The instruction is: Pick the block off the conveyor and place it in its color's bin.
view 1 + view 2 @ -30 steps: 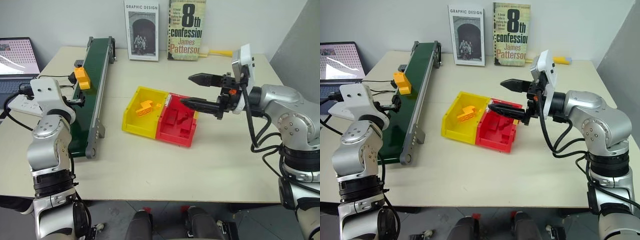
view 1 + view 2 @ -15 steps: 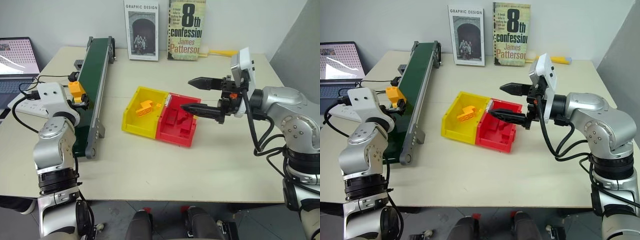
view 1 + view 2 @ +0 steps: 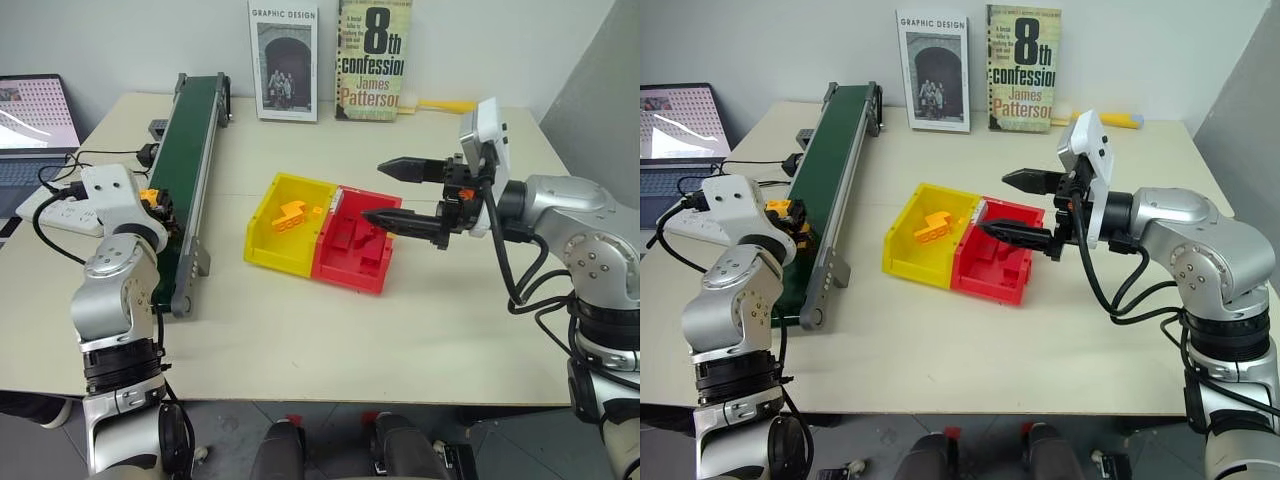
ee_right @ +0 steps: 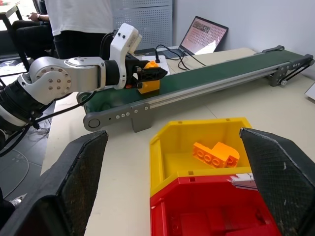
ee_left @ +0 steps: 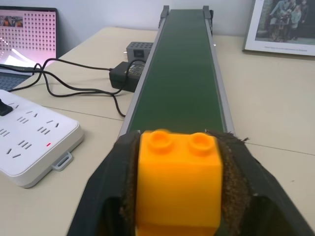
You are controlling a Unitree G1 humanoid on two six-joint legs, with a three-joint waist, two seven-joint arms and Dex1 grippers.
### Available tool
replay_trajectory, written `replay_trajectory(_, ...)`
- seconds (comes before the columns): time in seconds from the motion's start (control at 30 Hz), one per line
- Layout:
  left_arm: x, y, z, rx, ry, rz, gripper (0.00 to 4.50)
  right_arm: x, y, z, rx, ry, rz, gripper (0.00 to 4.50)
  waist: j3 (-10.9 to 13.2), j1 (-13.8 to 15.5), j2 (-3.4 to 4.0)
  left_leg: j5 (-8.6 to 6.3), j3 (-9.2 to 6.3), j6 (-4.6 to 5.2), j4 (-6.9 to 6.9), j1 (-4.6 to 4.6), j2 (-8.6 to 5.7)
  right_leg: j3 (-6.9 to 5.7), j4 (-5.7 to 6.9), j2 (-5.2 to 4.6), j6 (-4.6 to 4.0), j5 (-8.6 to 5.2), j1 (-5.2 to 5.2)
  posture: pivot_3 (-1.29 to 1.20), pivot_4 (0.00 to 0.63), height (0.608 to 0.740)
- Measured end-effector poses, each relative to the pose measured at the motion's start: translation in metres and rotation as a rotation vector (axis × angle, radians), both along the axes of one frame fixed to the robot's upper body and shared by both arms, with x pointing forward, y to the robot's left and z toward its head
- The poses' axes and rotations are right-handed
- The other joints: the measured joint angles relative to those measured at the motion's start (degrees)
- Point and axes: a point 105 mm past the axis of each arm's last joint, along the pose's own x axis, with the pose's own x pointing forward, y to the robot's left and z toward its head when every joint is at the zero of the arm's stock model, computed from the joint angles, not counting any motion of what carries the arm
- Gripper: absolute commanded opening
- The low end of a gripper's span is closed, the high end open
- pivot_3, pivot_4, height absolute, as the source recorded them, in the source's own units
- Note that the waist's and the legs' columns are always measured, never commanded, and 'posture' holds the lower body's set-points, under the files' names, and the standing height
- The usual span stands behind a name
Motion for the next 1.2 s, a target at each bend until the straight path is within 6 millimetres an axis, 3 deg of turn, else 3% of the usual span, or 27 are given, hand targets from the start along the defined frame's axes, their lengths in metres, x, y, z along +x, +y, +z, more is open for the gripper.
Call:
replay_trajectory(0.13, 0.003, -0.009, 0.014, 0.040, -0.004, -0.102, 1.53, 0.003, -0.008, -0.010, -0.060, -0.005, -0.057, 4.50, 0.00, 0.00, 0.00, 0.00, -0.02, 0.00, 0.00, -0.01, -0.01, -0.03, -0.01, 0.01, 0.00, 0.00, 0.00, 0.00, 0.150, 0.740)
replay_trajectory(0.23, 0.012, -0.048, 0.046, 0.153, -0.015, -0.372, 1.53, 0.004, -0.017, -0.024, -0.155, -0.015, -0.119, 4.50, 0.00, 0.43, -0.01, 0.01, -0.12, -0.01, 0.01, -0.06, -0.09, -0.12, -0.06, 0.01, 0.01, 0.00, 0.02, 0.00, 0.150, 0.740)
replay_trajectory(0.3, 0.013, -0.075, 0.056, 0.215, -0.009, -0.533, 1.53, 0.001, -0.017, -0.029, -0.169, -0.014, -0.129, 4.50, 0.00, 0.38, 0.00, 0.01, -0.09, -0.01, 0.00, -0.05, -0.09, -0.09, -0.06, 0.00, 0.01, -0.01, 0.02, 0.00, 0.150, 0.740)
replay_trajectory(0.37, 0.011, -0.103, 0.053, 0.293, 0.036, -0.704, 1.53, -0.003, -0.017, -0.033, -0.180, -0.012, -0.135, 4.50, 0.01, 0.18, 0.01, 0.01, -0.06, -0.01, -0.02, -0.03, -0.09, -0.06, -0.06, 0.01, 0.01, -0.01, 0.02, 0.00, 0.150, 0.740)
replay_trajectory(0.43, 0.009, -0.132, 0.039, 0.344, 0.106, -0.880, 1.53, -0.010, -0.016, -0.038, -0.194, -0.008, -0.145, 4.50, 0.01, 0.06, 0.01, 0.01, -0.06, -0.01, -0.01, -0.03, -0.07, -0.06, -0.06, 0.05, 0.01, -0.01, 0.01, 0.00, 0.150, 0.740)
replay_trajectory(0.53, 0.014, -0.151, 0.022, 0.406, 0.176, -0.997, 1.53, -0.018, -0.013, -0.043, -0.204, -0.005, -0.147, 4.50, 0.01, -0.02, 0.02, 0.01, -0.06, 0.00, 0.00, 0.00, -0.05, -0.05, -0.03, 0.11, 0.01, -0.02, 0.02, 0.00, 0.150, 0.740)
replay_trajectory(0.57, 0.017, -0.152, 0.019, 0.420, 0.190, -1.006, 1.53, -0.020, -0.013, -0.044, -0.204, -0.003, -0.149, 4.50, 0.01, -0.16, 0.02, 0.00, -0.04, 0.00, 0.00, 0.00, -0.02, -0.01, -0.03, 0.14, 0.01, -0.02, 0.01, 0.00, 0.150, 0.740)
replay_trajectory(0.6, 0.019, -0.152, 0.015, 0.437, 0.205, -1.013, 2.09, -0.022, -0.013, -0.045, -0.204, 0.001, -0.154, 4.50, 0.01, -0.35, 0.02, 0.00, 0.01, 0.01, -0.01, 0.02, 0.00, 0.04, -0.04, 0.17, 0.01, -0.02, 0.01, 0.00, 0.150, 0.740)
replay_trajectory(0.8, 0.028, -0.149, 0.002, 0.438, 0.266, -1.093, 3.29, -0.023, -0.023, -0.047, -0.191, 0.008, -0.244, 4.50, 0.02, -0.13, 0.02, 0.00, 0.01, 0.01, -0.02, -0.07, 0.01, 0.04, -0.06, 0.18, 0.01, -0.02, -0.05, 0.00, 0.150, 0.740)
replay_trajectory(1.0, 0.030, -0.152, 0.017, 0.453, 0.246, -1.132, 4.50, -0.024, -0.029, -0.046, -0.192, 0.013, -0.269, 4.50, 0.02, -0.08, 0.02, 0.00, 0.02, 0.01, 0.01, -0.06, 0.00, 0.05, -0.05, 0.18, 0.01, -0.02, -0.04, 0.00, 0.150, 0.740)
replay_trajectory(1.2, 0.006, -0.124, 0.031, 0.565, 0.298, -1.218, 4.50, -0.021, -0.043, -0.045, -0.243, 0.030, -0.244, 4.50, 0.03, -0.48, 0.04, -0.01, 0.12, 0.02, -0.06, -0.05, 0.06, 0.13, -0.04, 0.22, 0.01, -0.03, -0.13, 0.00, 0.150, 0.740)
